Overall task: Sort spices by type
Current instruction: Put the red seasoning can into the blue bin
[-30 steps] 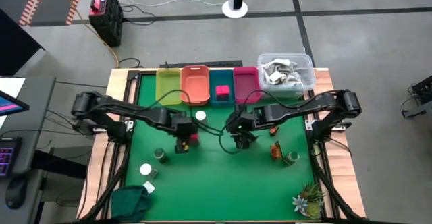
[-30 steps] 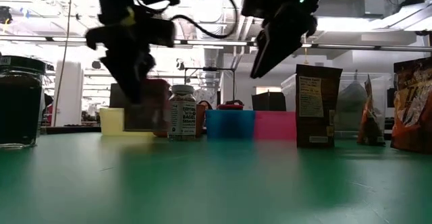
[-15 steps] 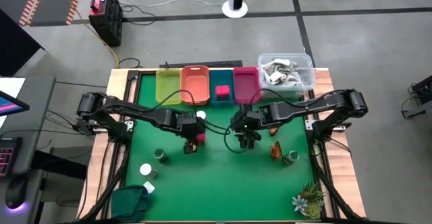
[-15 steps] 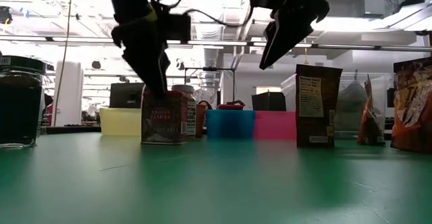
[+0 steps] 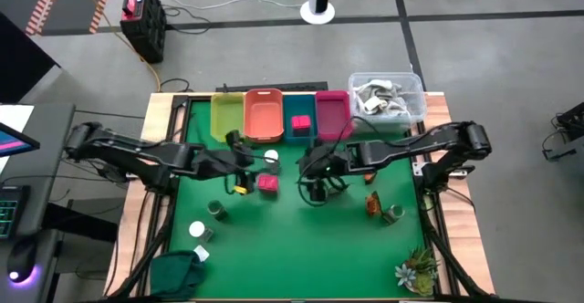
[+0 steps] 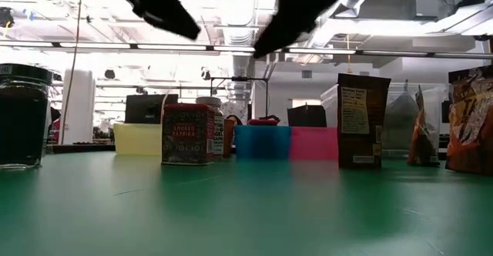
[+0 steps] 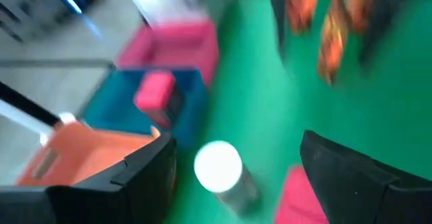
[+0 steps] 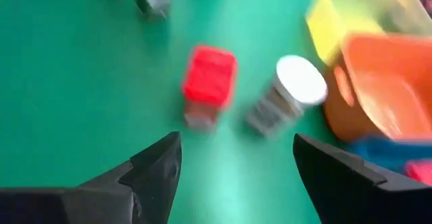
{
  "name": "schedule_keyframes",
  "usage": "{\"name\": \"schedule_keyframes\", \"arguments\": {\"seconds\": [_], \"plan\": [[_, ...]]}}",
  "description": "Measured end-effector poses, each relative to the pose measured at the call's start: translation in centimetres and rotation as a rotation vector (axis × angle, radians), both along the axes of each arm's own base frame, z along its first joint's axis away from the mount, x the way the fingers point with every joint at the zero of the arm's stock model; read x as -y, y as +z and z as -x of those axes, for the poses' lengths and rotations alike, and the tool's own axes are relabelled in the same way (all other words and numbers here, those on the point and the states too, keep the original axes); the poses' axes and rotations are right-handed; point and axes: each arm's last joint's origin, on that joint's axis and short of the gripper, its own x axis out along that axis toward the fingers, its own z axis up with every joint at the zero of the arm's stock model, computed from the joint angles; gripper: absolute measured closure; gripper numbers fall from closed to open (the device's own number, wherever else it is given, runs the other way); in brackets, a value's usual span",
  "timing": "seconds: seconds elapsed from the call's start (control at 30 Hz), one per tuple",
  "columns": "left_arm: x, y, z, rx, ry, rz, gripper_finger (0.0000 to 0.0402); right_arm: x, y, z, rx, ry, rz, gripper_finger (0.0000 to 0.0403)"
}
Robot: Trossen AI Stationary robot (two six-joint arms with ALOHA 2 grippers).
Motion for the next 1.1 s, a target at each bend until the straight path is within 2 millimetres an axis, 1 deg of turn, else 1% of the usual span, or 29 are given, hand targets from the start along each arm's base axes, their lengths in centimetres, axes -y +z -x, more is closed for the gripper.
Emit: {"name": "schedule_keyframes", "arguments": {"seconds": [0.03,0.1,0.17,0.27,0.33,0.5,0.63,0.7,0.8,0.87,0.97,1.1], "plan": [[0.0,0.2,0.5,0.044,0.009,-0.010,0.0100,-0.2,-0.3,-0.6,0.022,0.015,-0.001,0.0094],[-0.1,0.6,1.2,0.120,0.017,-0.018,0.0100,-0.8,-1.2,-1.7,0.011,0.039,-0.003,0.0094],[-0.2,1.1,1.8,0.172,0.020,-0.017,0.0100,-1.3,-1.6,-3.0,0.019,0.054,-0.008,0.0092],[-0.3,1.8,2.4,0.216,0.023,-0.010,0.0100,-1.5,-2.4,-4.7,0.014,0.055,-0.008,0.0088],[0.0,1.8,2.5,0.215,0.006,-0.015,0.0100,-1.6,-2.9,-5.7,0.006,0.054,-0.007,0.0084],[1.0,1.5,2.6,0.227,-0.032,-0.086,0.0100,-0.9,-3.9,-7.6,0.001,0.028,-0.012,0.0076],[1.1,-0.1,3.0,0.268,-0.023,-0.149,0.0100,-0.4,-4.5,-8.7,-0.011,0.015,-0.011,0.0066],[0.8,-0.3,3.4,0.308,-0.005,-0.164,0.0100,-0.3,-4.4,-8.8,-0.014,0.012,-0.012,0.0060],[0.3,-0.5,4.6,0.339,0.019,-0.163,0.0100,-0.2,-4.6,-9.1,-0.003,0.004,-0.020,0.0052],[-0.1,-0.4,5.5,0.361,0.028,-0.155,0.0100,0.0,-5.1,-9.1,-0.025,0.000,-0.037,0.0049],[-0.5,-0.6,7.0,0.401,0.042,-0.145,0.0100,0.4,-6.0,-9.5,-0.032,0.014,-0.074,0.0048],[-1.0,-1.0,8.7,0.451,0.067,-0.122,0.0100,0.7,-7.5,-9.9,-0.060,0.004,-0.073,0.0048]]}}
